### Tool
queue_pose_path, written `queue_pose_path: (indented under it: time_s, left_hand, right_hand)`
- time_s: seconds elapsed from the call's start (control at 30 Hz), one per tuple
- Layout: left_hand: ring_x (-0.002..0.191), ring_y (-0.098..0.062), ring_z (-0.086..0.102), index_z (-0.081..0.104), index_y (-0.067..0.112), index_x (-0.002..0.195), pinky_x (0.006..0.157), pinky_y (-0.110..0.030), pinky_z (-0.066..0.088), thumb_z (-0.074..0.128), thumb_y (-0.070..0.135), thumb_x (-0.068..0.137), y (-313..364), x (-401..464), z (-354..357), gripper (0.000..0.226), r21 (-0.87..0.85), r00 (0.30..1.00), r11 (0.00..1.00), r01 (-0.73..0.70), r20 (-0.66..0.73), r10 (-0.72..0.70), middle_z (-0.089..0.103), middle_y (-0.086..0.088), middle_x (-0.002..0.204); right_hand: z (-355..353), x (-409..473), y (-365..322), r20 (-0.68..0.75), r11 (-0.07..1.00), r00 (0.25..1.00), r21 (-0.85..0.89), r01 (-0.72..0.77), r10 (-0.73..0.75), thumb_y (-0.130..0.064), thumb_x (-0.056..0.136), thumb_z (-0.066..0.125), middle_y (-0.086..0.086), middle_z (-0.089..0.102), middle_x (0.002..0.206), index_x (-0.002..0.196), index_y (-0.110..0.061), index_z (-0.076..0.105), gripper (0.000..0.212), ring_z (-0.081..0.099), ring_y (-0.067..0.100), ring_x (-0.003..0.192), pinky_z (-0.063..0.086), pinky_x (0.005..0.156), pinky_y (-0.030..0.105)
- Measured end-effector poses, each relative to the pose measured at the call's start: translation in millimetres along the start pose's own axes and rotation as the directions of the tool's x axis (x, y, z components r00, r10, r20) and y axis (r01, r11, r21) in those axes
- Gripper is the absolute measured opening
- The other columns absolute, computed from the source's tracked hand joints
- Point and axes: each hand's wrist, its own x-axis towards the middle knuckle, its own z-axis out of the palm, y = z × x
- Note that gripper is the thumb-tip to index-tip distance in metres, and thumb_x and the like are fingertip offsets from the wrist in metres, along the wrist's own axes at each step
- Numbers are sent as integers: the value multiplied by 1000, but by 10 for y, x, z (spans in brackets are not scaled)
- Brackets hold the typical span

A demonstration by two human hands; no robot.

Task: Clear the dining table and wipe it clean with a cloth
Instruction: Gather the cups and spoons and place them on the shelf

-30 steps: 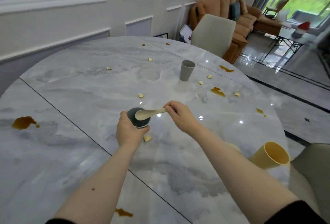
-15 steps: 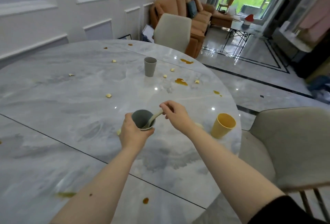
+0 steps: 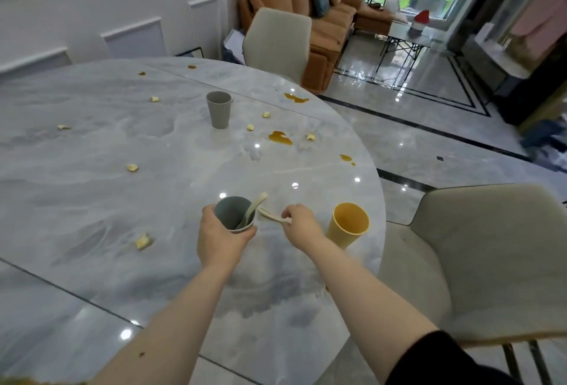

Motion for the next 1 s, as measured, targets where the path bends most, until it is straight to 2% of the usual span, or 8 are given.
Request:
queue_pose_path:
  time_s: [0.1, 0.2, 0.37, 0.53, 0.77, 0.9, 1.0]
  left_hand:
    - [100, -25, 59, 45, 17, 117, 74, -28, 44, 86, 30, 56, -33, 86, 186, 75, 6, 998, 1000, 30, -54, -29, 60, -4, 113]
    - [100, -26, 59, 44, 17, 116, 76, -30, 45, 86, 30, 56, -87, 185, 326, 75, 15, 994, 999, 45, -104, -43, 61, -4, 112]
    - [101, -25, 58, 44, 14, 118, 76, -28, 44, 86, 30, 58, -83, 294, 421, 75, 13, 990, 999, 37, -138, -34, 59, -5, 112]
    - [102, -24, 58, 42, 15, 120, 76, -27, 44, 86, 33, 58, -65, 341, 441, 78, 28, 990, 999, 42, -136, -38, 59, -4, 115]
    - [104, -26, 57, 43, 13, 119, 76, -27, 42, 86, 31, 58, -51, 316, 406, 76, 26, 991, 999, 45, -128, -42, 58, -6, 115]
    - [105, -27, 57, 42, 13, 122, 76, -30, 43, 86, 32, 58, -5, 273, 343, 79, 40, 992, 998, 43, -120, -38, 57, -7, 117]
    - [105, -28, 57, 41, 13, 121, 77, -33, 45, 86, 33, 58, 55, 223, 306, 80, 42, 995, 999, 27, -102, -23, 57, -8, 118]
  right_hand:
    - [82, 193, 107, 28, 980, 998, -187, 61, -57, -13, 90, 52, 8, 52, 123, 120, -15, 55, 30, 50, 29, 115, 40, 97, 36]
    - [198, 355, 201, 38, 959, 997, -272, 76, -68, -10, 90, 47, 10, 47, 128, 126, -12, 48, 37, 44, 29, 120, 35, 99, 36]
    - [345, 468, 244, 46, 951, 998, -302, 60, -48, -3, 88, 41, 10, 48, 124, 120, -12, 48, 34, 44, 29, 118, 32, 98, 37]
    - [361, 505, 219, 21, 945, 999, -323, 49, -45, 1, 86, 43, 10, 49, 123, 119, -12, 48, 36, 45, 29, 118, 31, 98, 37]
    - [302, 424, 146, 54, 990, 998, -138, -34, 42, -3, 90, 46, 14, 50, 120, 113, -8, 58, 27, 50, 32, 113, 42, 94, 38]
    - [181, 316, 60, -30, 987, 991, 97, -128, 131, -14, 91, 47, 11, 61, 108, 100, -14, 61, 17, 59, 33, 100, 49, 87, 41]
    - [65, 202, 9, -139, 959, 975, 248, -137, 175, -20, 92, 49, 10, 65, 95, 89, -15, 59, 12, 61, 32, 90, 49, 74, 37]
